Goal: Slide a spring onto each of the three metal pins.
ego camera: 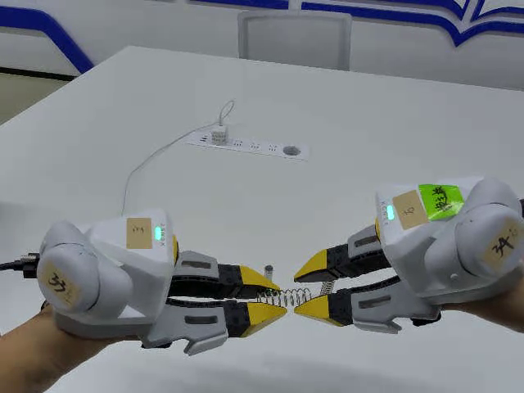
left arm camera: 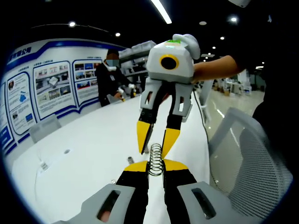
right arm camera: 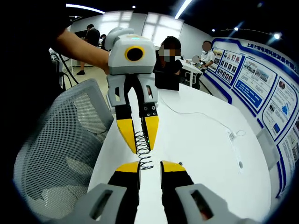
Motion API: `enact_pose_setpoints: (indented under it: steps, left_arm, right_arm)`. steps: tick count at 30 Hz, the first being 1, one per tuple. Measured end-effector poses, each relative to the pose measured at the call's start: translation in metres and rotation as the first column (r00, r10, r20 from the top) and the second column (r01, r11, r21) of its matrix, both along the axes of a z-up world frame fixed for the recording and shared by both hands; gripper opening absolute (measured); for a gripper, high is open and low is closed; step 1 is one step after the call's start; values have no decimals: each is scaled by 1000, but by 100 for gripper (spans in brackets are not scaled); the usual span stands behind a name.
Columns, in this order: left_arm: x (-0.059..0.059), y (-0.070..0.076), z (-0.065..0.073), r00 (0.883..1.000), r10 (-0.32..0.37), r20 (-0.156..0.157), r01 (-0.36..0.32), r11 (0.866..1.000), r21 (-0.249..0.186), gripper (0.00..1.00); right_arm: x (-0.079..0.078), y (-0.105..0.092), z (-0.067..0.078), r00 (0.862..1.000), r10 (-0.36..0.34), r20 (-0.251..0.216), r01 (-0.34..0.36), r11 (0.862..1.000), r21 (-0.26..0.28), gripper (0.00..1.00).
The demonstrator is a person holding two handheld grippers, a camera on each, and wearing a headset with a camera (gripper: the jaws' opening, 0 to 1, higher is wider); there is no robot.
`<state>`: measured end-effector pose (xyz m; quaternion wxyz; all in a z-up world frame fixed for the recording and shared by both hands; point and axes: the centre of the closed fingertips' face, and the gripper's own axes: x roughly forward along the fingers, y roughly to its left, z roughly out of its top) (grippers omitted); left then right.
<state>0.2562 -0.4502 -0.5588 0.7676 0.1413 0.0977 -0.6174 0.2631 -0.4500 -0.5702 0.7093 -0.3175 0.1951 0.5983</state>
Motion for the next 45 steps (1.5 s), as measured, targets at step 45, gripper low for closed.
enact_pose_setpoints:
  steps: [45]
  left_arm:
    - [1,0,-4,1000,15,27,-17,998,54,10]
  right_arm:
    - [-12,36,45,975,-7,-222,81,942,326,12]
